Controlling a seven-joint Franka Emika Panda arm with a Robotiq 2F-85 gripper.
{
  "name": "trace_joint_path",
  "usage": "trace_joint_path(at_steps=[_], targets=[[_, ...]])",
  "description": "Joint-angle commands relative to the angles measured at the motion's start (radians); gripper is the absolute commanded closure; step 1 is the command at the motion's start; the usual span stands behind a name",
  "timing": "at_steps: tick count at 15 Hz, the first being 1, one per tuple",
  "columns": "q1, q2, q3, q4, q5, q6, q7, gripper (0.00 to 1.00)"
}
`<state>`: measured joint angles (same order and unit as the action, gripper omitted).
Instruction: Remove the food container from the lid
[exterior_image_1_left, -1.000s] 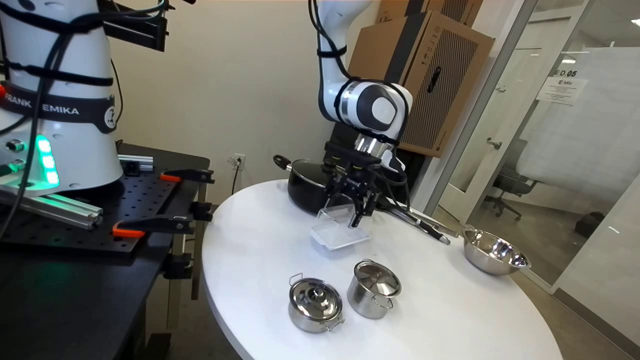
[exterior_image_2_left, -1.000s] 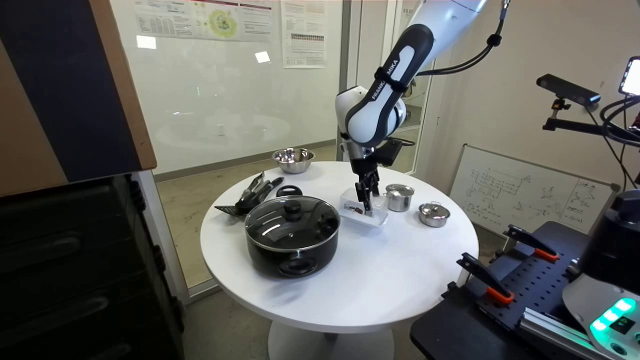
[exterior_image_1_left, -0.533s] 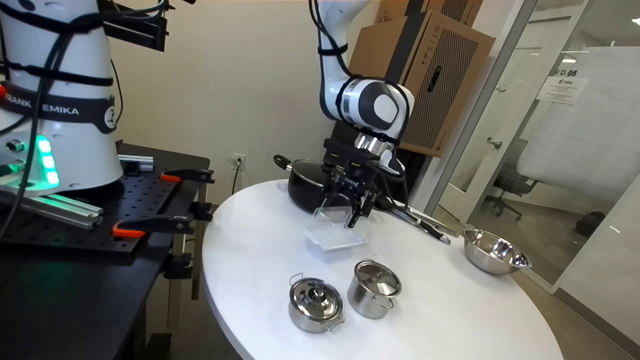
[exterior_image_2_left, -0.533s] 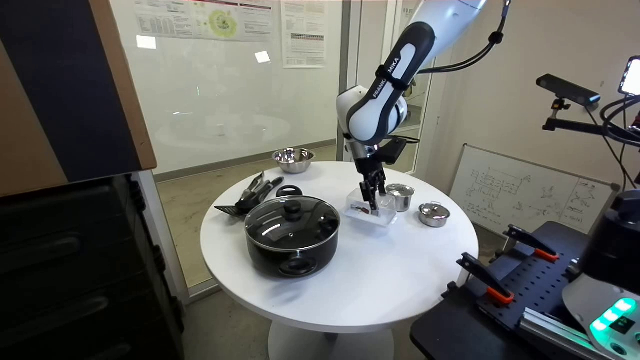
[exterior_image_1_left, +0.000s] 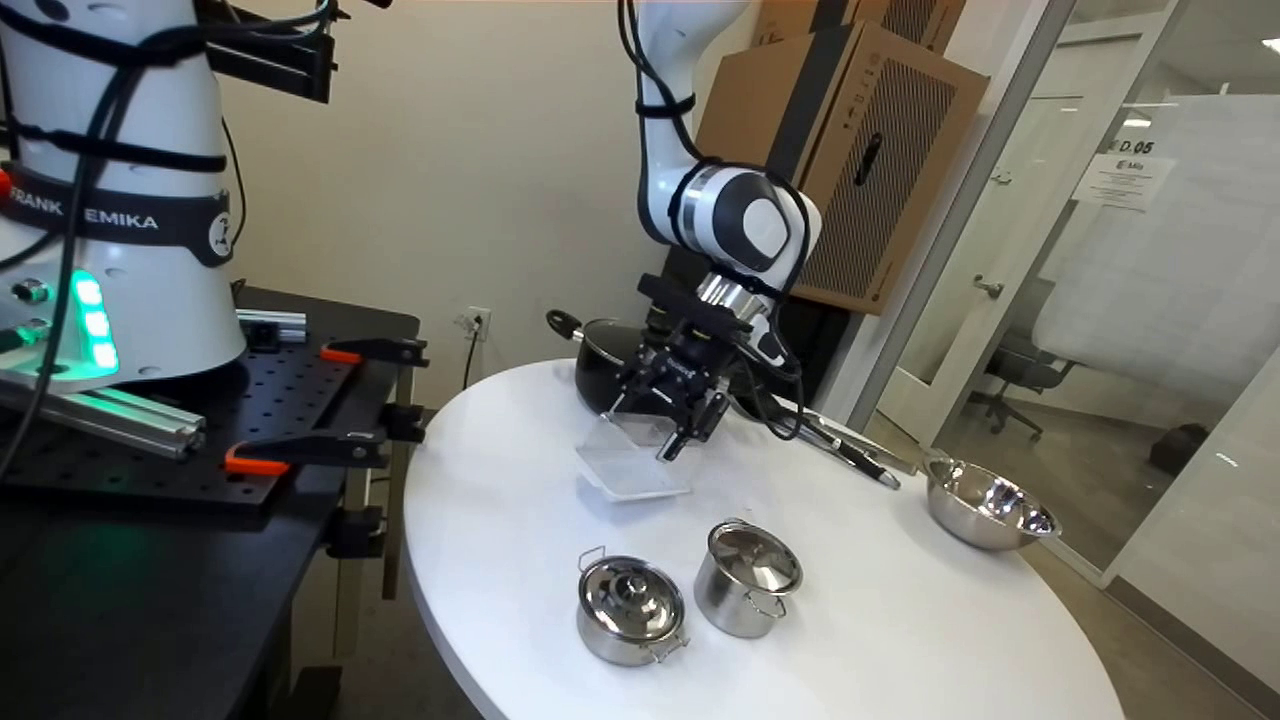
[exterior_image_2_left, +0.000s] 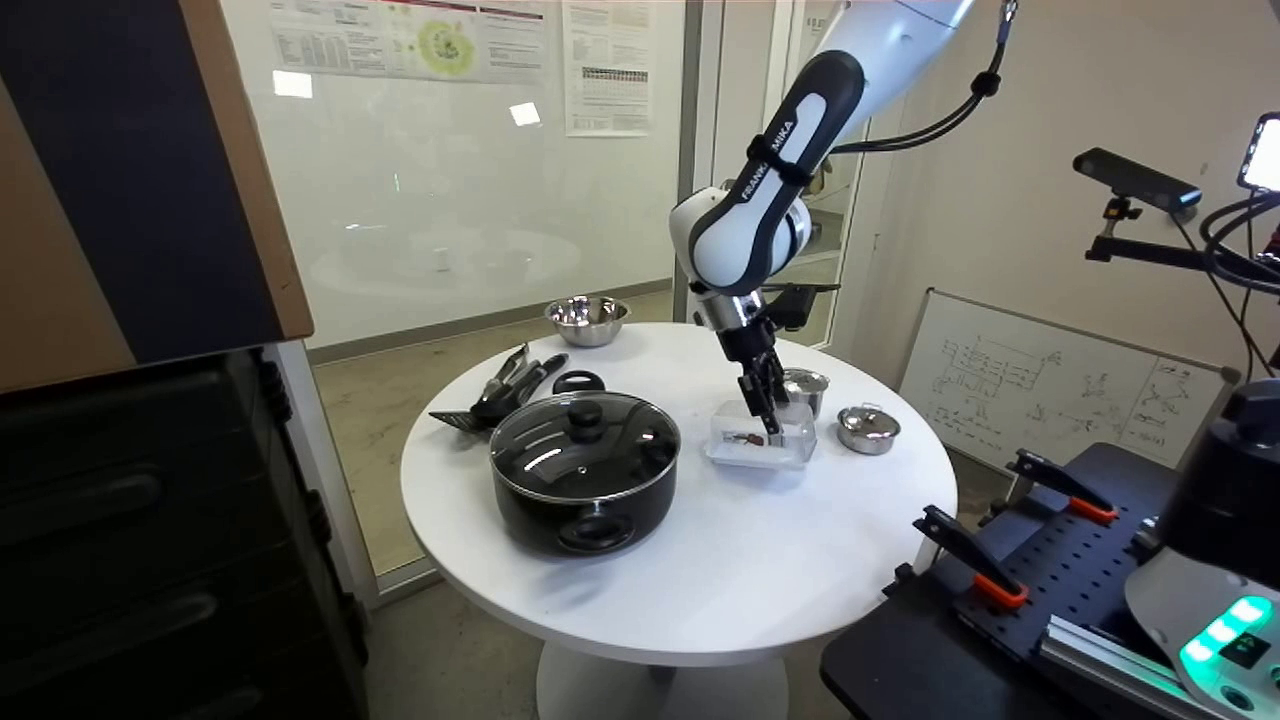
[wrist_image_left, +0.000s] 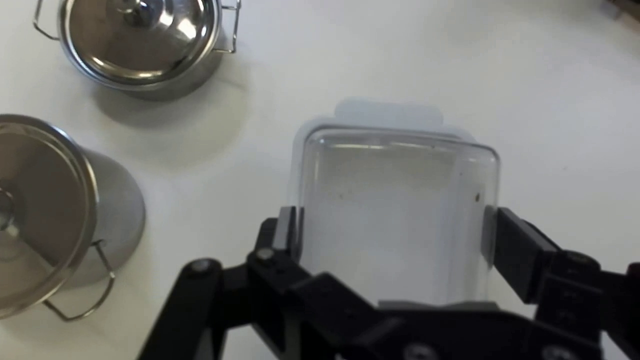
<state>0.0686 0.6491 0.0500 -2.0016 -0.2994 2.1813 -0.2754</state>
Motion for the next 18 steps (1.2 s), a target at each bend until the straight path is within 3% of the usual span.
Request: trace_joint_path(at_steps=[1,4,5,6,7,14,18], targets=[[-0.061,-0.005,0.058,0.017,0.030,-0.068,-0.206,0.34],[-0.087,0.005,0.085,0.042,0.038,-0.174,-0.341,0.34],[-0.075,0.007,0.073,0.047,0.043,-0.198,-0.294,0.34],[-0.062,-0.020,0.042,0.000,0.021,-0.035,-0.168,0.34],[-0.064,-0.023,0.043,-0.001,0.027,-0.037,-0.161,0.34],[-0.027,-0.027,-0.022,-0.064,0.013,0.325,0.111,0.34],[0.066,-0.015,-0.119,-0.098,-0.032,0.519,0.318,0.34]])
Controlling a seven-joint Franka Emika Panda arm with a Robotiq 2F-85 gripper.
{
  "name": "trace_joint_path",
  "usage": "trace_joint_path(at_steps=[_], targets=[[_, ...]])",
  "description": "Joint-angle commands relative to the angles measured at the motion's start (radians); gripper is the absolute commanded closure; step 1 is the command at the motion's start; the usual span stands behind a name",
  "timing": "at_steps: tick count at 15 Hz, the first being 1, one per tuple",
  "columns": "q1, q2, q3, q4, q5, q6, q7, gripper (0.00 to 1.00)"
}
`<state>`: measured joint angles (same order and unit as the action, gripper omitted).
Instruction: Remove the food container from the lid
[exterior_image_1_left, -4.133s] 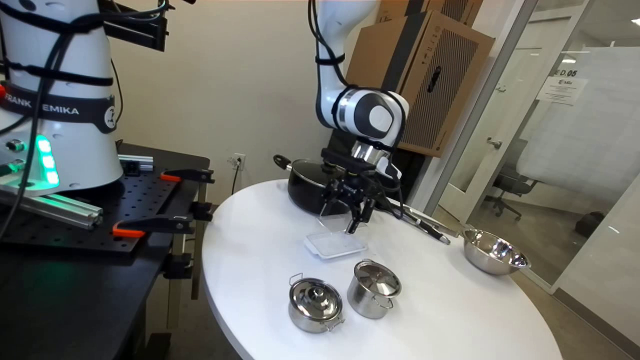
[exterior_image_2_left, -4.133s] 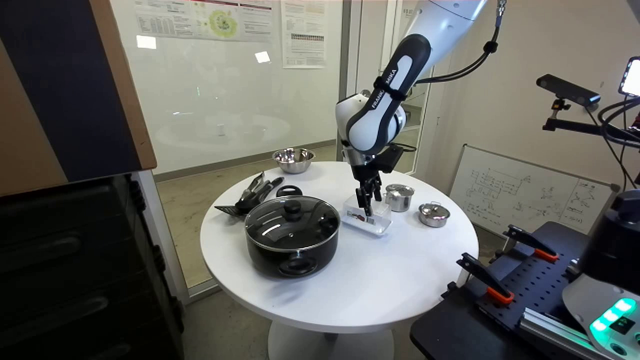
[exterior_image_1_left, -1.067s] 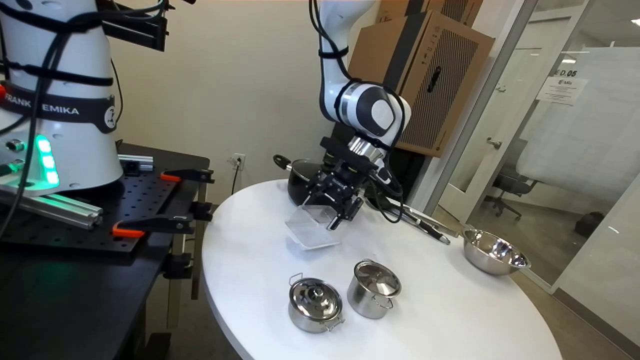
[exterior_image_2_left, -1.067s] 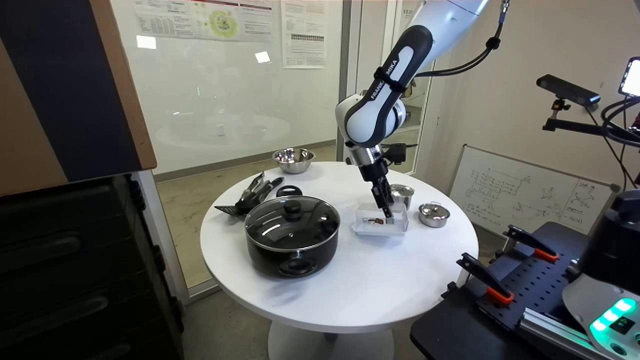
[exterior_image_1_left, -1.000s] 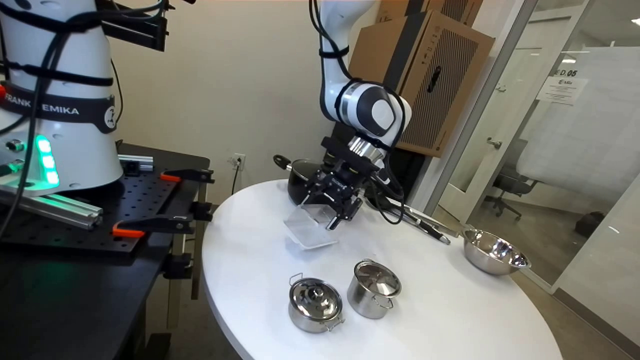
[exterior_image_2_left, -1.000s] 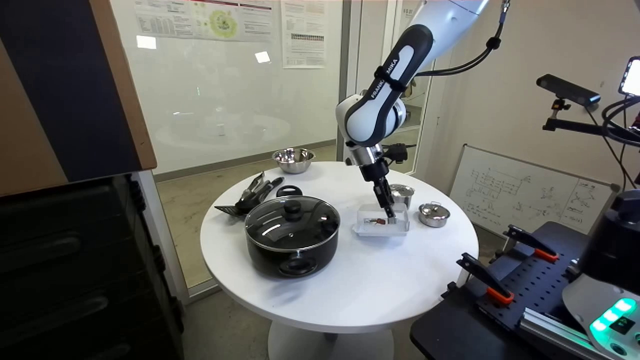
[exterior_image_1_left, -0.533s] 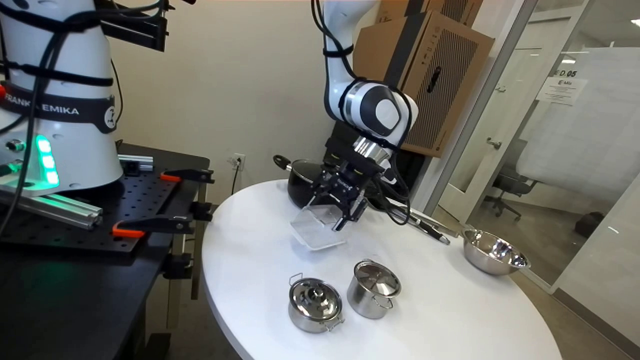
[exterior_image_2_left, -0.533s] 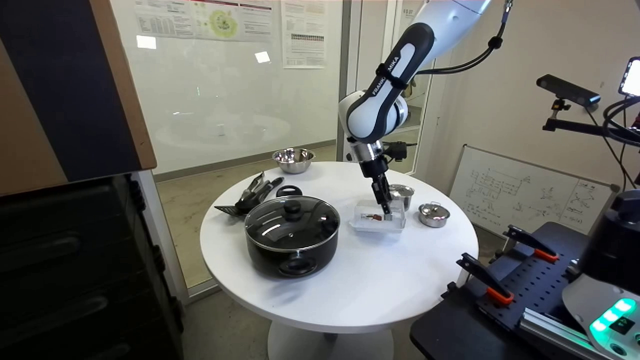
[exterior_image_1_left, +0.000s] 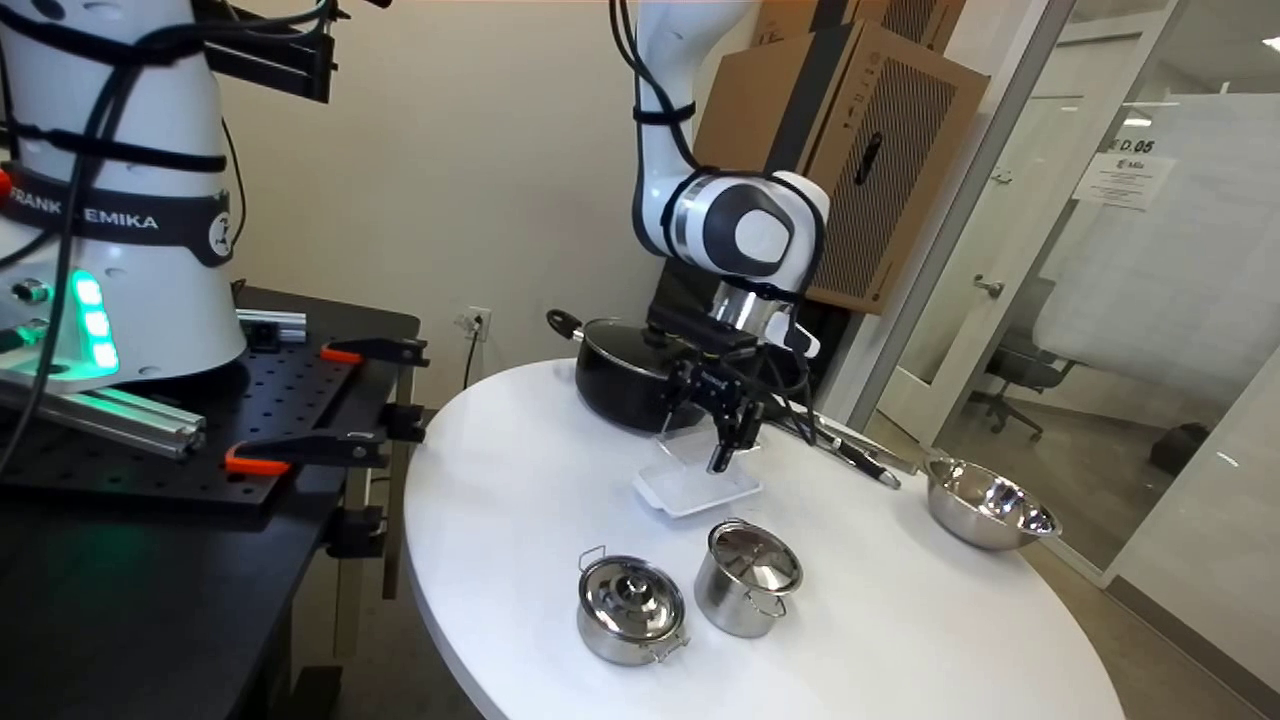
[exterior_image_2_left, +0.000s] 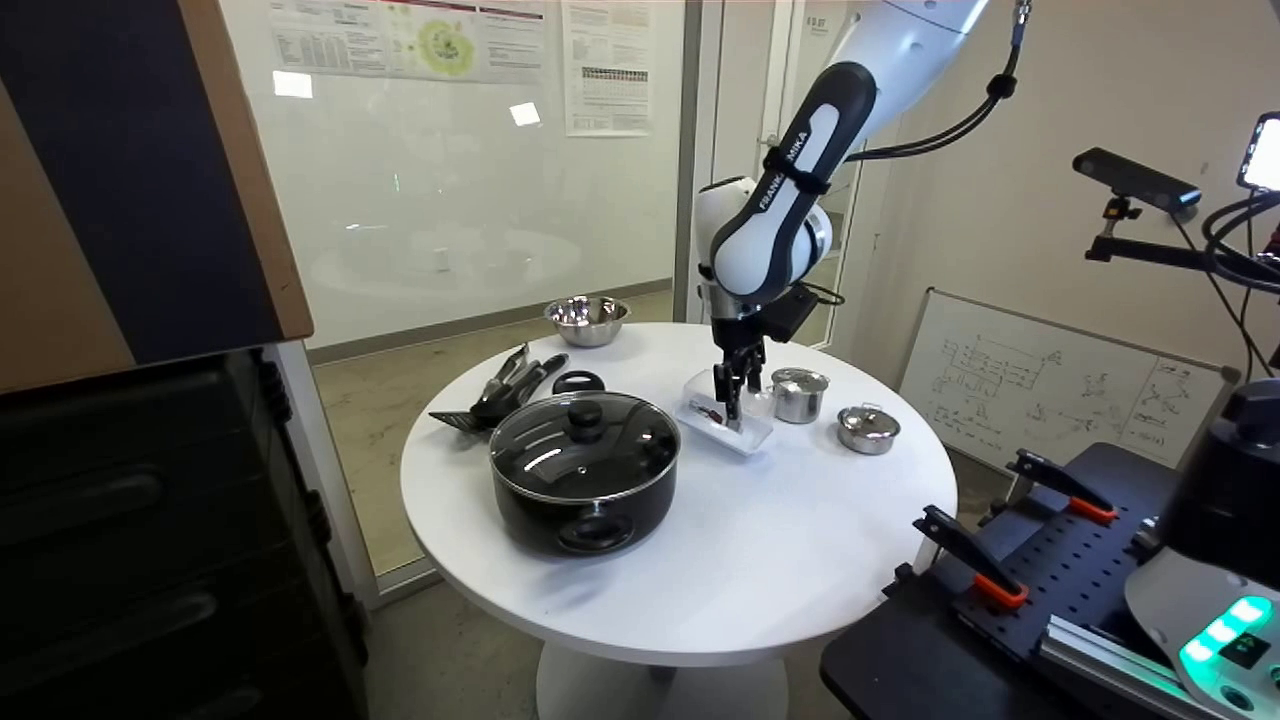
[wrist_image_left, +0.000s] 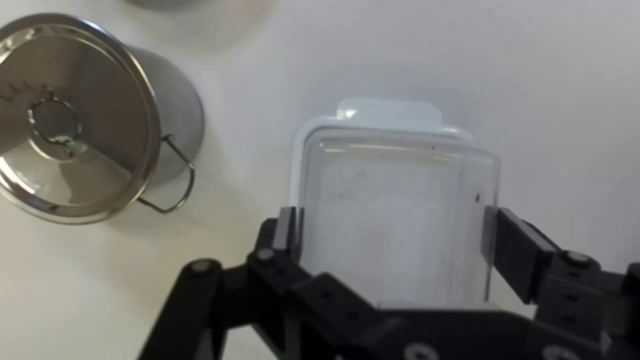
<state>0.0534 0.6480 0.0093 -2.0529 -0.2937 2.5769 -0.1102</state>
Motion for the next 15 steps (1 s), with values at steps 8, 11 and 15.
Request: trace_joint_path(at_steps=[8,11,15], targets=[[0.299,-0.002,-0.270,-0.107,-0.029,0.251,0.401,0.34],[0.292,-0.010,-0.243,-0.121,-0.009,0.230,0.383,0.34],[0.263,-0.029,-0.201,-0.135,0.021,0.233,0.366,0.34]])
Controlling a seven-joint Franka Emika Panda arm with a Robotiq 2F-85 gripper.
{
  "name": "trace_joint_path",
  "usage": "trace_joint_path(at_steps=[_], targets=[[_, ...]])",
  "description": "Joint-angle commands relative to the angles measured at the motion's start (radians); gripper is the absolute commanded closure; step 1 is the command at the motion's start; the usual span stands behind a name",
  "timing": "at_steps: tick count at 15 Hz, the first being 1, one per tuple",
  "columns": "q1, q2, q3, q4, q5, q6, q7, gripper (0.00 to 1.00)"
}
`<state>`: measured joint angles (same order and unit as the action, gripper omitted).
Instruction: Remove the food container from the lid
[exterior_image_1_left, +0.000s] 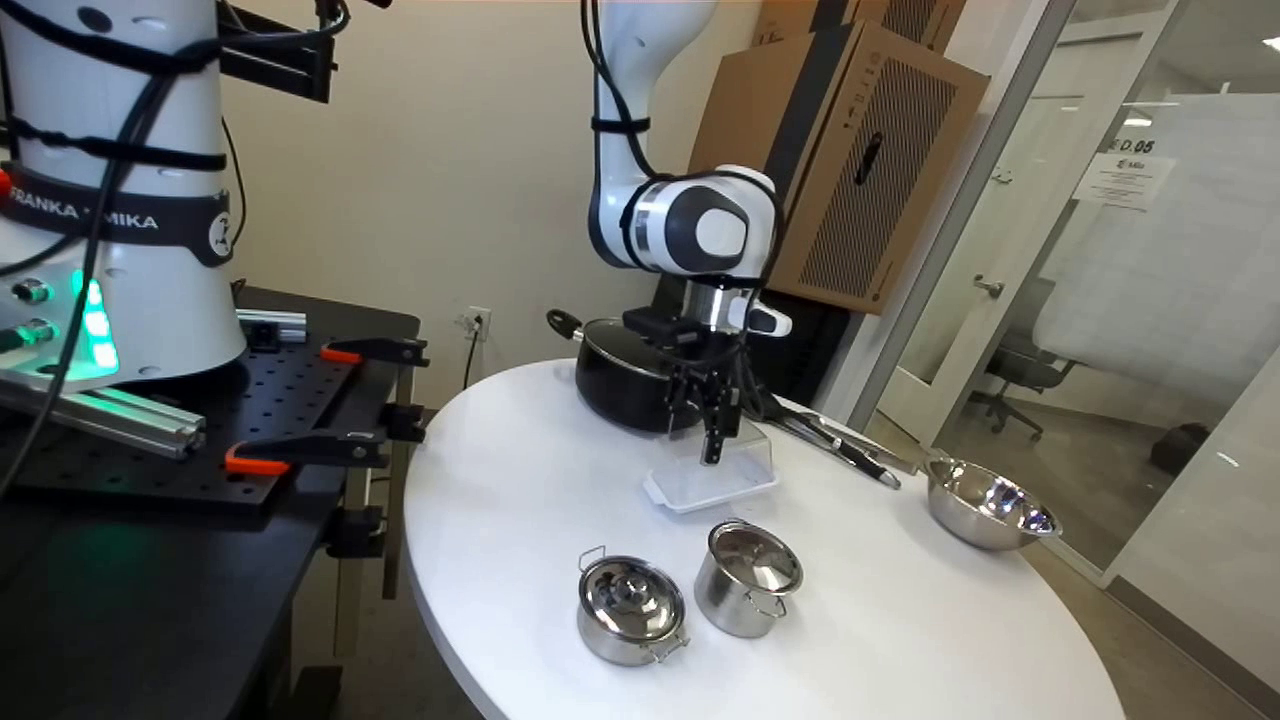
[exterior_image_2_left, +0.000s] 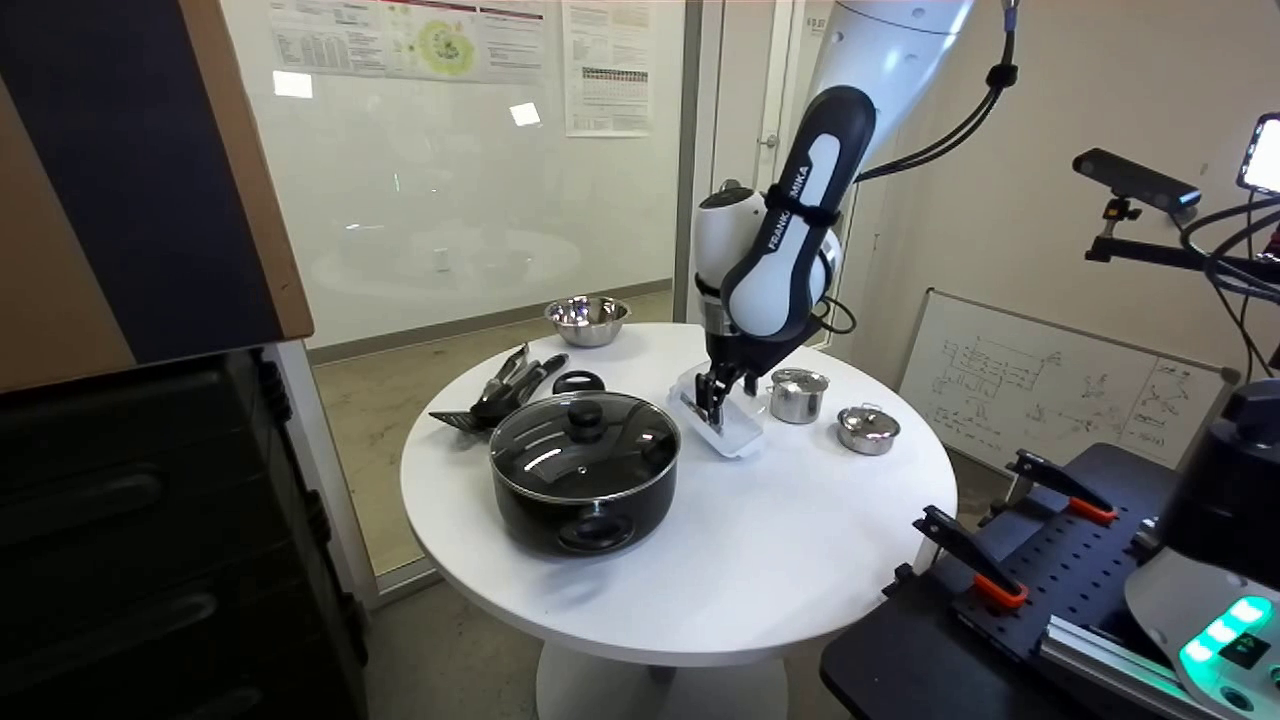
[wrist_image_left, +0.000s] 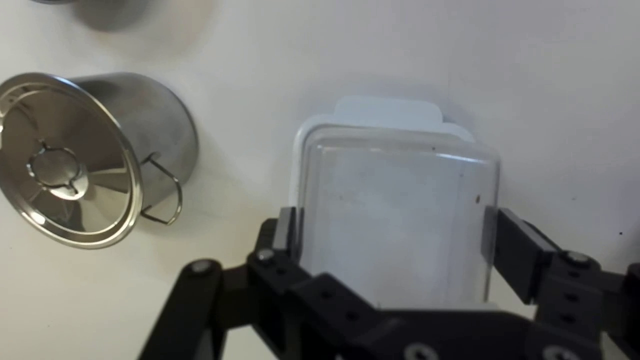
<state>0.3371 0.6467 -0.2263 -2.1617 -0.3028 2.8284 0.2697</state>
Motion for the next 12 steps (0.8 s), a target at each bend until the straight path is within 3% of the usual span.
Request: trace_joint_path(at_steps=[1,6,12], targets=[[-0.026,-0.031,0.043,-0.029,0.034,-0.019,-0.019,0.34],[-0.087,-0.036,0.141,-0.037,0.117,-0.002,-0.037,0.34],[-0.196,-0.020,0.283,-0.002,0.350,-0.025,-0.014,0.34]])
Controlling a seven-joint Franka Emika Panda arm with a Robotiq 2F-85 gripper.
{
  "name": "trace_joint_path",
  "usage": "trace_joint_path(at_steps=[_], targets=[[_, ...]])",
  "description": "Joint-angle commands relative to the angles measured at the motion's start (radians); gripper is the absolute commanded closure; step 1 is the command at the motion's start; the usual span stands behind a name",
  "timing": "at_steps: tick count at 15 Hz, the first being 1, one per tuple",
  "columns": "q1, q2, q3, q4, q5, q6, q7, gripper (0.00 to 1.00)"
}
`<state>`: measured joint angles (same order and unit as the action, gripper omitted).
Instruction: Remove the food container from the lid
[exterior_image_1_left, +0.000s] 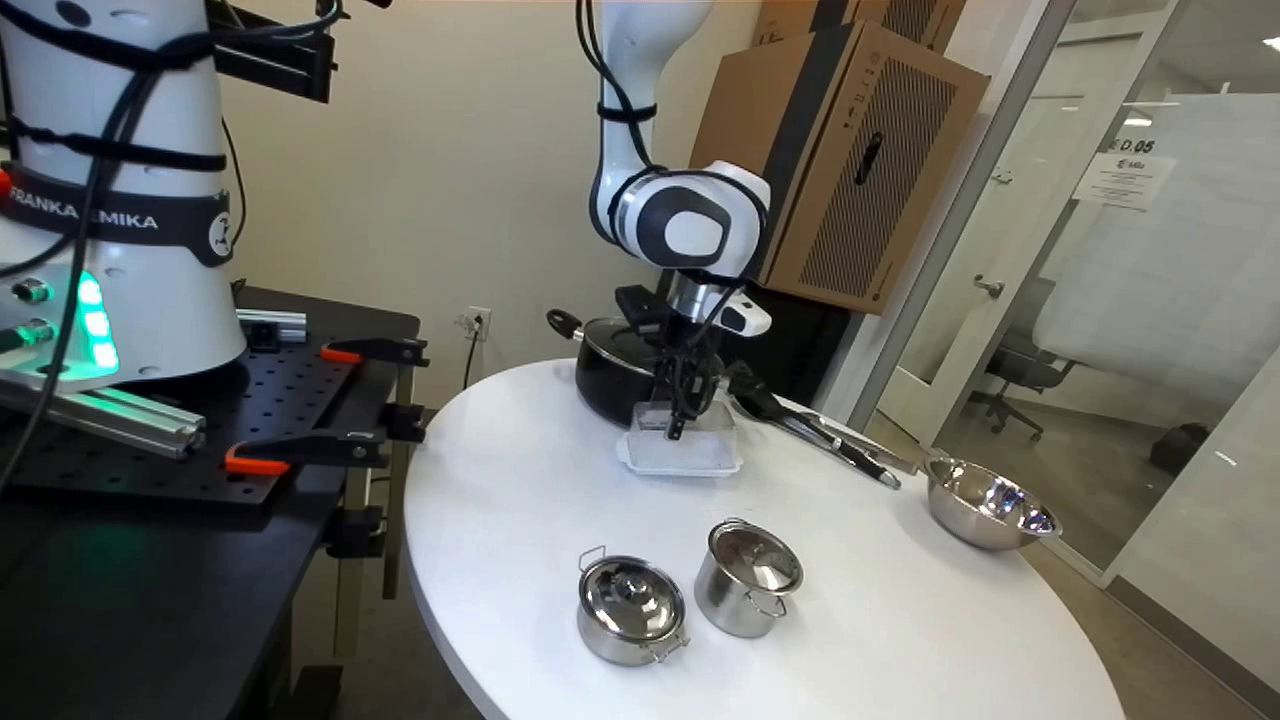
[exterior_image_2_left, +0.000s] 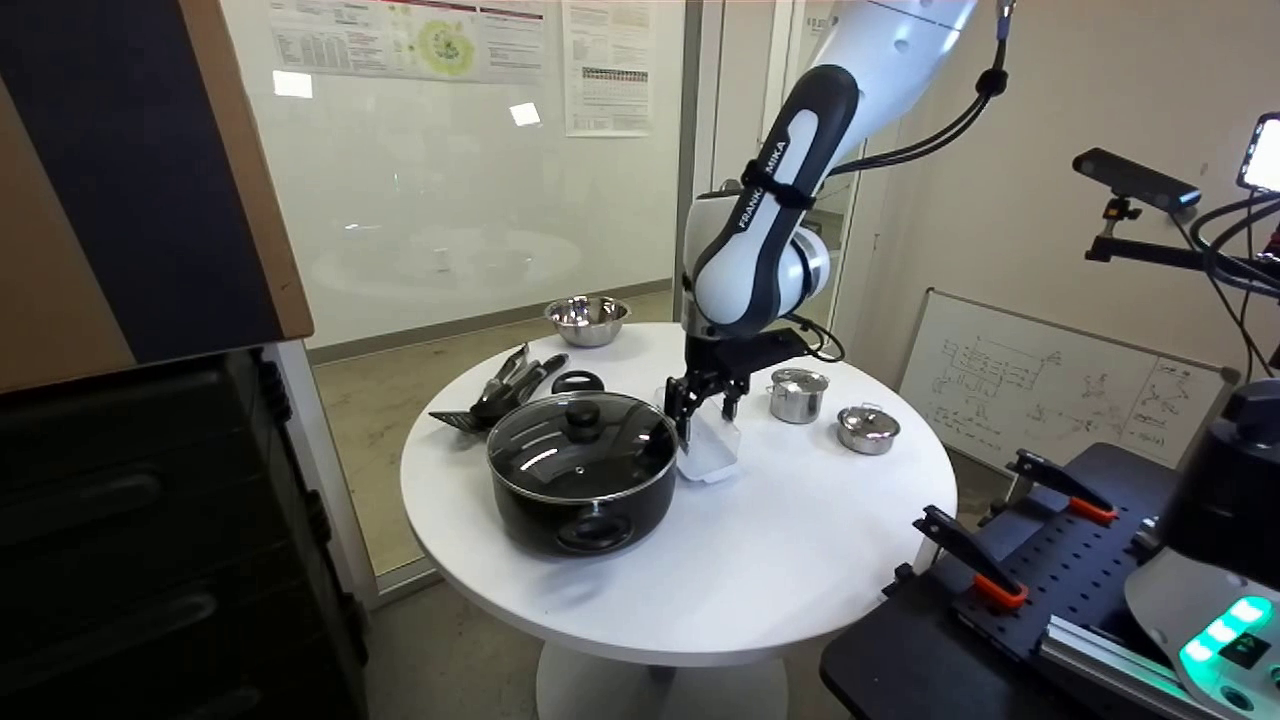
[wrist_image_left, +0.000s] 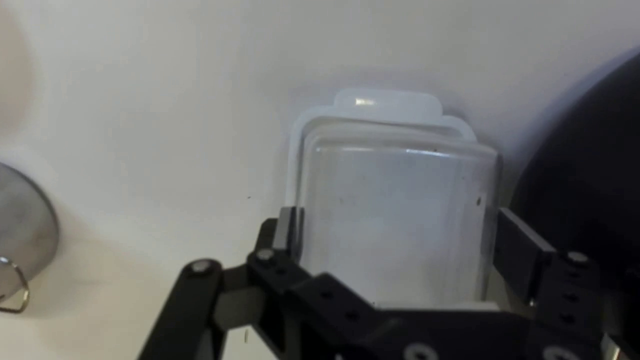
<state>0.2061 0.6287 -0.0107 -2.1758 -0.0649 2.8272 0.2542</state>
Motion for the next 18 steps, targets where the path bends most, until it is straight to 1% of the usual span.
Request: trace_joint_path(at_steps=[1,7,12,16,17,18], targets=[[-0.069,0.001,0.068,0.017,0.143,-0.017,0.016,0.34],[-0.140,-0.003,0.104,0.035,0.297,-0.007,0.020,0.34],[-0.155,-0.005,0.114,0.048,0.392,0.035,0.059,0.34],[-0.153,-0.020,0.122,0.042,0.416,0.025,0.055,0.34],[-0.147,-0.029,0.116,0.036,0.409,0.008,0.055,0.34],[-0.146,-0.052,0.112,0.022,0.390,-0.035,0.038,0.34]])
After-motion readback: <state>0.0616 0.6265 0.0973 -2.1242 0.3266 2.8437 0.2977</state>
